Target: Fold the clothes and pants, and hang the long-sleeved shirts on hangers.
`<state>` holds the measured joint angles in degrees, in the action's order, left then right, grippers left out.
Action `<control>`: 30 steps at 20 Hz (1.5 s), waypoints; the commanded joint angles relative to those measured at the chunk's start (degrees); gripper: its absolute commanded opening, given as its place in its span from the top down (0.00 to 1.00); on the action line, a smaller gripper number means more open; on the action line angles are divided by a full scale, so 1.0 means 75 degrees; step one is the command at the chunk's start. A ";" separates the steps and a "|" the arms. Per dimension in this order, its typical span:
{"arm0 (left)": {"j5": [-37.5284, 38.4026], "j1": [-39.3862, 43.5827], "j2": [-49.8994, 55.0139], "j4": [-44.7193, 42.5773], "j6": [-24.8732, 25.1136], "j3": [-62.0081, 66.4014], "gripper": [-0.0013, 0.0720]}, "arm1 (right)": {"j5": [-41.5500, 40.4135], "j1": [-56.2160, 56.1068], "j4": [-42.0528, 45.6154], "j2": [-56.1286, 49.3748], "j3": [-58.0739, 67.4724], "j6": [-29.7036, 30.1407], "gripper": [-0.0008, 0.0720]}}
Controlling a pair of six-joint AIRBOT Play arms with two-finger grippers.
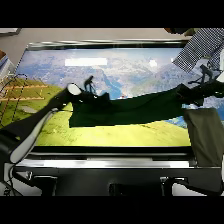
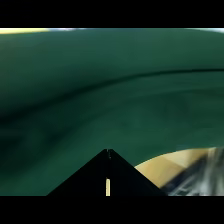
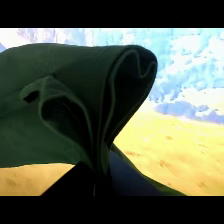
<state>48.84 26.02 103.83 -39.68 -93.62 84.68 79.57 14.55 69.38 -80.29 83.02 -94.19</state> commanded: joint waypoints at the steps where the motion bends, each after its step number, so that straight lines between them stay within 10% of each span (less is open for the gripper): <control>1: -0.1306 0.1332 0.0857 0.1131 -0.0356 0.0289 0.96 | 0.0629 -0.0006 0.0358 0.0344 0.0490 -0.0344 0.95; 13: -0.1810 0.2704 0.2710 0.1157 -0.2398 0.2757 0.96 | 0.1600 -0.0009 0.0638 0.0341 0.1886 -0.0708 0.95; 19: 0.0912 0.1582 0.1617 0.0883 -0.0723 0.2786 0.96 | 0.0947 -0.0023 -0.0210 0.0341 0.1886 -0.1501 0.95; 30: 0.5721 -0.1944 -0.2413 -0.3485 -0.0796 0.2786 0.96 | -0.1212 -0.4383 0.0125 -0.0627 0.1880 -0.3818 0.96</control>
<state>82.19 17.91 92.38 -57.89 -99.74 105.54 76.25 -9.96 68.95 -82.50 97.12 -116.57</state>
